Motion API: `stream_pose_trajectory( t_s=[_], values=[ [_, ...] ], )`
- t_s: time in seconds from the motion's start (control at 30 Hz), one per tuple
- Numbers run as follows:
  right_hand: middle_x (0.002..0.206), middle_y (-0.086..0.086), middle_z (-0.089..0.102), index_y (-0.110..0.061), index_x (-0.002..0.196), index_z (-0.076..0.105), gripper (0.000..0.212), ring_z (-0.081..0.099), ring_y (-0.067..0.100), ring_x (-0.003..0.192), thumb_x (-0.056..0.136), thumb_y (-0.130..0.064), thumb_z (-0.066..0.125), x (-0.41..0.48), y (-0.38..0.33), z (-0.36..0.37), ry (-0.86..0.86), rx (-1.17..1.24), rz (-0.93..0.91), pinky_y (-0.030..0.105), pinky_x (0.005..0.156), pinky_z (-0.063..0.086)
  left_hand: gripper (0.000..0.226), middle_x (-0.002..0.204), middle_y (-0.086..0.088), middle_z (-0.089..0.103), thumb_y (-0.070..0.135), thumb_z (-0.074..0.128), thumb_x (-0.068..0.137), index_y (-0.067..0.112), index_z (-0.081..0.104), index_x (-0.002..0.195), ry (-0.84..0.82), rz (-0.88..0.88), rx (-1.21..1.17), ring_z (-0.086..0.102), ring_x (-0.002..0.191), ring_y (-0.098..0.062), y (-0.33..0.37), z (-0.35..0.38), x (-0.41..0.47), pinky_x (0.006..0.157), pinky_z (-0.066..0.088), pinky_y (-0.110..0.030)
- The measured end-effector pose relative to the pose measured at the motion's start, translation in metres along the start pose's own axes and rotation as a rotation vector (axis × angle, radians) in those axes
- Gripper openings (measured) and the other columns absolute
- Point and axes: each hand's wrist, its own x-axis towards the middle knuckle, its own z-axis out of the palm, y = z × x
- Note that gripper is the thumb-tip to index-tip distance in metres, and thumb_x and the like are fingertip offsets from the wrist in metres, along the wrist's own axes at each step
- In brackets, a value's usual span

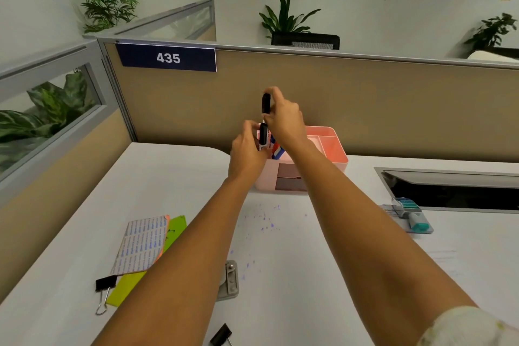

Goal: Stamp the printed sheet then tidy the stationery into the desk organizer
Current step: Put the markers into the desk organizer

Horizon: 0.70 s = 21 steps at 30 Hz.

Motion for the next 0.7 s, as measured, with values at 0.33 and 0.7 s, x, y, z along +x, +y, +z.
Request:
stream_pose_trajectory(
  t_s=[0.33, 0.7],
  values=[
    [0.118, 0.016, 0.061, -0.003, 0.117, 0.058, 0.026, 0.06, 0.029, 0.104, 0.095, -0.013, 0.048, -0.006, 0.001, -0.01, 0.059, -0.076, 0.09, 0.033, 0.084, 0.049, 0.042, 0.12, -0.014, 0.06, 0.013, 0.065, 0.083, 0.006, 0.047, 0.121, 0.028, -0.052, -0.026, 0.059, 0.107, -0.026, 0.0, 0.002, -0.004, 0.086, 0.05, -0.03],
    [0.111, 0.011, 0.064, -0.006, 0.107, 0.061, 0.019, 0.061, 0.024, 0.099, 0.094, -0.017, 0.052, -0.076, -0.025, -0.033, 0.162, 0.118, 0.175, 0.03, 0.082, 0.049, 0.021, 0.111, -0.015, 0.065, 0.001, 0.05, 0.089, 0.003, 0.062, 0.107, 0.084, -0.099, 0.041, 0.061, 0.101, -0.027, -0.003, -0.042, -0.055, 0.082, 0.048, -0.027]
  ],
)
